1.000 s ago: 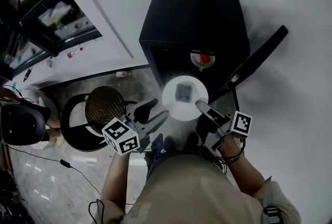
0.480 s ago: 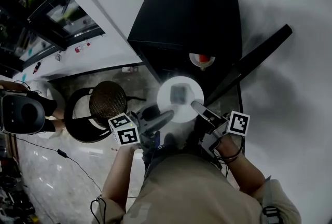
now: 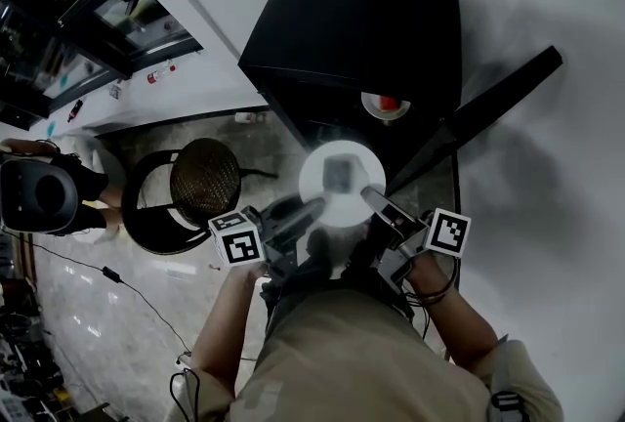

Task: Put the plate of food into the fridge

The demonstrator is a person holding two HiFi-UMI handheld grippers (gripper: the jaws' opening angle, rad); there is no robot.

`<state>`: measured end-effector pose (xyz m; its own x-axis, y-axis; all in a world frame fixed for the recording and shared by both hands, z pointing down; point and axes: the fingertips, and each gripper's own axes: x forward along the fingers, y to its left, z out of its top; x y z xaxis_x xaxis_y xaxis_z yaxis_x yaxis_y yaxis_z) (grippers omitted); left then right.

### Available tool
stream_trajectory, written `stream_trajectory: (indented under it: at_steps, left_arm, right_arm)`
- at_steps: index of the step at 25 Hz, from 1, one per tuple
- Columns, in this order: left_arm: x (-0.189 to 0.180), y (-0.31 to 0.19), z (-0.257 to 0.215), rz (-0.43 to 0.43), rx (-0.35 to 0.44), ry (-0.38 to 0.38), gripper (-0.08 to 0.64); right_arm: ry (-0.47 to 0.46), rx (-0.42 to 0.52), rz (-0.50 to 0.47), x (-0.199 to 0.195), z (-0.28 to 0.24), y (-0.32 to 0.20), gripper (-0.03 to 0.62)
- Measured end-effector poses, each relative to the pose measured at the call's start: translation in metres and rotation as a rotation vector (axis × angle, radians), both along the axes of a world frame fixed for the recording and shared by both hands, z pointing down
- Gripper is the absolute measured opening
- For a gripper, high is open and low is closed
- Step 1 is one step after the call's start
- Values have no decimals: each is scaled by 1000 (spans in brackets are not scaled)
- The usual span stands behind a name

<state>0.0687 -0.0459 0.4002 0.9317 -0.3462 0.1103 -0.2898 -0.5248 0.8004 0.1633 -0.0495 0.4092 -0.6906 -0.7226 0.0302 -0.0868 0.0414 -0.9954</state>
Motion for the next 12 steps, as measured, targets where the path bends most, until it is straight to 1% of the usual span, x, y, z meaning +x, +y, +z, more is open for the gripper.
stream_trajectory:
  at_steps: [2,6,10,12]
  left_arm:
    - [-2,0,5,-7,-18,3,115]
    - [-9,0,15,-5,-56,7,107]
    - [-18,-6,26,8,-120,27,95]
    - [-25,-10,32,16,-122,33,94]
  right_arm:
    - [21,1,-2,-2,2,0,52]
    - [29,-18,9,-10,9,-1,52]
    - [62,-25,23,-19,18,-5,52]
    - [73,-25,27,-26,21,-8,52]
